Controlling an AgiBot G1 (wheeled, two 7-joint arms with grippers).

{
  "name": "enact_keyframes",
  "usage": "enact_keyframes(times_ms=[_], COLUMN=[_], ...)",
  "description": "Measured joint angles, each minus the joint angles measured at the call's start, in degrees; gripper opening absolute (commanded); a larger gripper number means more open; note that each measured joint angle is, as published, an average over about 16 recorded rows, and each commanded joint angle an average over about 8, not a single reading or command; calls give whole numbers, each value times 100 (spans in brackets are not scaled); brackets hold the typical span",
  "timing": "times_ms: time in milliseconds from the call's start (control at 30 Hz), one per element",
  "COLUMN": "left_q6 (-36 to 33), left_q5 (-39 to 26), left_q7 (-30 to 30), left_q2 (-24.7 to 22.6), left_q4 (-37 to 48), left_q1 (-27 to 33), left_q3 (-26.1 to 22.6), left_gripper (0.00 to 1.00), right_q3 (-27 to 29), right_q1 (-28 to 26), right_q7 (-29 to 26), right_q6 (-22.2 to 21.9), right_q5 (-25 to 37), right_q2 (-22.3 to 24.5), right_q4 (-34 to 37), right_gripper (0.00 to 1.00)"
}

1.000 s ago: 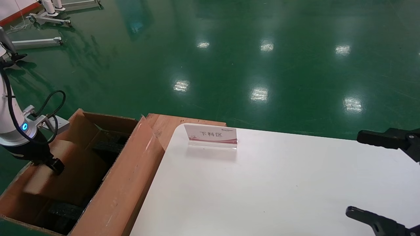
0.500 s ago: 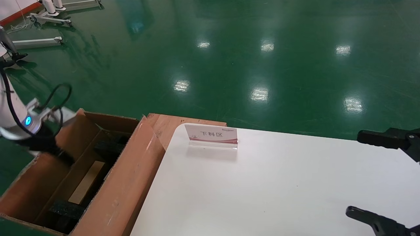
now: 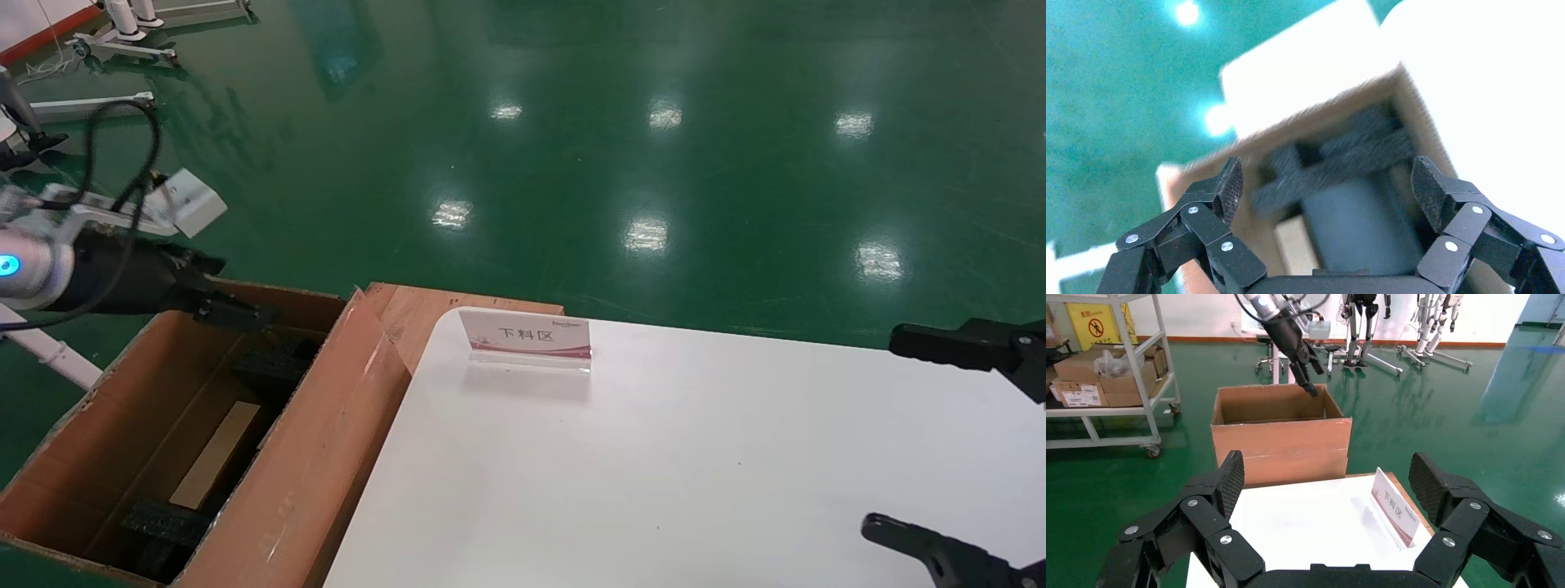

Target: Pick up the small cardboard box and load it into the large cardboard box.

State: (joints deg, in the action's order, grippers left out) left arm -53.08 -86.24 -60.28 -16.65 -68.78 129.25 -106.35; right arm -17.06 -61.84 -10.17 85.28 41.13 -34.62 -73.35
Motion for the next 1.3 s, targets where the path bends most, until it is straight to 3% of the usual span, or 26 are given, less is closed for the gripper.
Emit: enact_keyframes(times_ms=[167, 367, 1300], left_q6=[37, -122, -1702], left_q5=[271, 583, 2528], left_q7=[252, 609, 2801], left_q2=[302, 294, -774], left_q4=[-489, -671, -585], left_q1=[-1, -369, -3592], left_q3=[339, 936, 5020], left_gripper=[100, 100, 100], right_q3=[0, -1, -9], right_q1=[0, -1, -4], right_q7=[1, 2, 7], right_q6=[-1, -1, -3], right_q5=[1, 1, -4], right_q2=[0, 0, 3], right_q4=[1, 3, 6], right_gripper=[100, 100, 100])
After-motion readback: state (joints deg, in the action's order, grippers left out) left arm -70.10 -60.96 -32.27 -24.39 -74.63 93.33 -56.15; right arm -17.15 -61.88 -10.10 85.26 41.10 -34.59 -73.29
